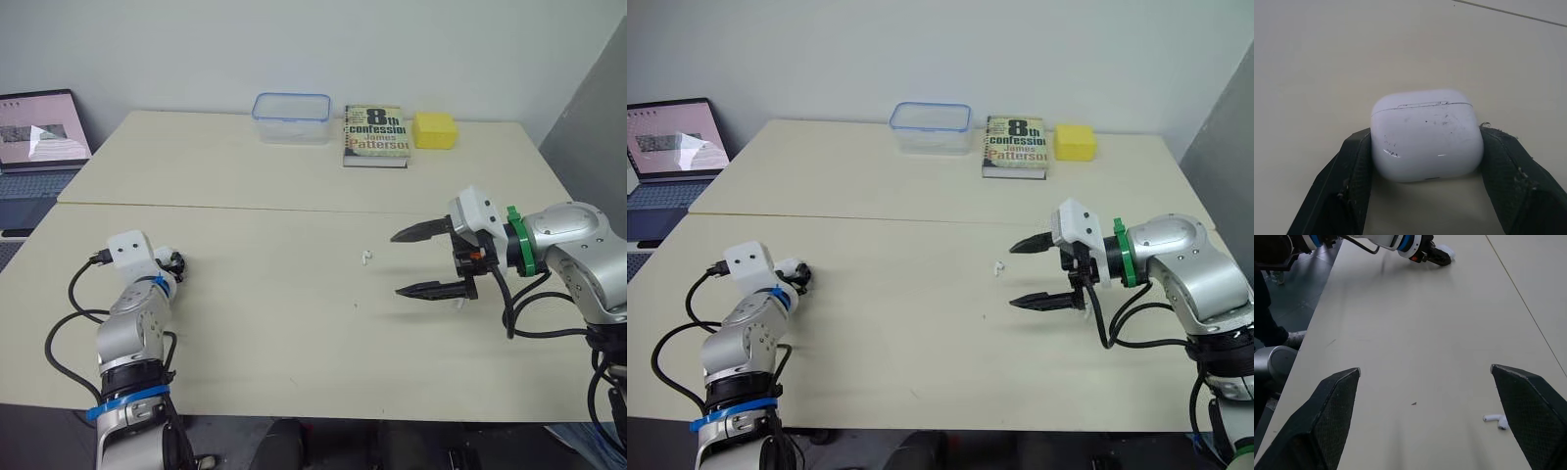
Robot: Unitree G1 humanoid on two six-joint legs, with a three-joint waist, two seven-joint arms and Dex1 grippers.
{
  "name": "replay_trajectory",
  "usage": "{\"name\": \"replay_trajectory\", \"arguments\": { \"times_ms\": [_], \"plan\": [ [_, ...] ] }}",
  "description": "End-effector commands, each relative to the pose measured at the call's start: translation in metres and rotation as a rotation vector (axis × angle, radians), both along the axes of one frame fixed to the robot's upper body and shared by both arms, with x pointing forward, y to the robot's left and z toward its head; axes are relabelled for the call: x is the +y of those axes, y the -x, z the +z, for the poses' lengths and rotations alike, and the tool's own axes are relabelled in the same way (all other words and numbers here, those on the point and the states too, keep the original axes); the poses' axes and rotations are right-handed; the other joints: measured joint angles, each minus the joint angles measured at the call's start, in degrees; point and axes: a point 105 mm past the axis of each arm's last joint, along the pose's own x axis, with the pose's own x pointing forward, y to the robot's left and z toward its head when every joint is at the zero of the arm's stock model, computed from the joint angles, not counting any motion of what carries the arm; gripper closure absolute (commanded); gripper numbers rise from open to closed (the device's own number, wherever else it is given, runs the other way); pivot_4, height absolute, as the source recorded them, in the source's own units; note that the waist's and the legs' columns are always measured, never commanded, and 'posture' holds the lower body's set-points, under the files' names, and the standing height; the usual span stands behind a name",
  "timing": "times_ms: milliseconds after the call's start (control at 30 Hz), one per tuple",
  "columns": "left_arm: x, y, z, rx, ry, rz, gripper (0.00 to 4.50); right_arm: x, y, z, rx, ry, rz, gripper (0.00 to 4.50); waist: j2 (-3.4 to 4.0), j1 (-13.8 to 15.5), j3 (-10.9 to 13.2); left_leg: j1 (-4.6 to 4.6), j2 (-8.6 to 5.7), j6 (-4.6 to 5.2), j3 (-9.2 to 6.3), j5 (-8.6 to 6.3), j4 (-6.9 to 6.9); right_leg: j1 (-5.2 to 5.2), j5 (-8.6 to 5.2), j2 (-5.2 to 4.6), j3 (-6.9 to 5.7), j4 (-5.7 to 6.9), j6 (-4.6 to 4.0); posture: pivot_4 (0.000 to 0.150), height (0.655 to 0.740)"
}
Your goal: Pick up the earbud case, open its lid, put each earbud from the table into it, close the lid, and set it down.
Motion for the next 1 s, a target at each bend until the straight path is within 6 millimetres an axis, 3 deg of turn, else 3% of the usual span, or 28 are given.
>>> {"name": "replay_trajectory", "arguments": {
  "times_ms": [33,100,167,200,233,333,433,633,833,1000],
  "plan": [
    [0.005,0.006,0.0,0.014,-0.045,-0.022,1.71,-0.005,0.004,0.012,-0.052,-0.013,-0.02,0.0,0.0,-0.03,0.0,0.0,0.0,0.0,0.01,0.0,0.0,-0.04,0.0,0.0,0.02,0.01,0.0,0.15,0.7387],
    [-0.005,0.007,0.001,0.002,-0.074,-0.11,1.71,-0.007,0.007,0.011,-0.053,-0.016,-0.035,0.0,0.0,-0.1,0.0,0.0,0.0,0.0,0.02,0.0,0.0,-0.09,0.01,0.0,0.04,0.02,0.0,0.15,0.7387],
    [-0.039,0.007,0.007,-0.024,-0.178,-0.356,1.71,-0.011,0.01,0.013,-0.066,-0.029,-0.059,0.0,0.0,-0.08,0.0,-0.01,0.0,0.0,0.09,0.0,-0.02,-0.16,0.01,0.0,0.14,0.04,0.0,0.15,0.7387],
    [-0.061,0.008,0.012,-0.065,-0.207,-0.49,1.71,-0.012,0.011,0.014,-0.068,-0.042,-0.07,0.0,0.01,-0.04,0.0,-0.03,0.01,-0.01,0.09,-0.01,-0.03,-0.16,0.02,-0.01,0.18,0.01,0.0,0.15,0.7387],
    [-0.098,0.013,0.021,-0.143,-0.252,-0.701,1.71,-0.015,0.014,0.013,-0.046,-0.056,-0.092,0.0,0.01,0.04,0.0,-0.02,0.0,-0.01,0.1,-0.01,-0.03,-0.16,0.02,-0.02,0.23,0.0,-0.01,0.15,0.7387],
    [-0.168,0.041,0.035,-0.309,-0.321,-1.12,1.71,-0.021,0.024,0.006,0.035,-0.062,-0.135,0.0,0.01,1.2,0.0,-0.14,-0.03,-0.02,0.07,0.0,-0.02,-0.15,0.08,-0.15,0.24,-0.15,-0.12,0.15,0.7387],
    [-0.211,0.065,0.036,-0.427,-0.453,-1.425,1.71,-0.017,0.037,-0.008,0.196,-0.101,-0.177,0.0,0.02,1.47,0.0,-0.21,0.0,0.01,0.08,-0.01,-0.01,-0.15,0.14,-0.34,0.19,-0.3,-0.24,0.15,0.7387],
    [-0.242,0.081,0.043,-0.646,-0.636,-1.702,1.71,-0.001,0.039,-0.032,0.469,-0.137,-0.298,0.0,0.11,0.43,-0.03,-0.1,0.18,0.08,0.28,-0.04,-0.04,-0.16,0.21,-0.08,0.26,-0.27,-0.39,0.15,0.7387],
    [-0.247,0.076,0.05,-0.761,-0.71,-1.743,1.71,0.019,0.035,-0.038,0.635,-0.202,-0.333,0.0,0.1,0.21,-0.03,-0.15,0.14,0.15,0.29,-0.07,0.0,-0.17,0.26,0.2,0.15,-0.25,-0.27,0.15,0.7387],
    [-0.249,0.081,0.05,-0.803,-0.701,-1.757,1.71,0.036,0.028,-0.038,0.676,-0.256,-0.339,0.0,0.11,-0.07,-0.02,-0.14,0.15,0.15,0.27,-0.07,0.0,-0.21,0.27,0.23,0.14,-0.14,-0.26,0.15,0.7387]
  ]
}}
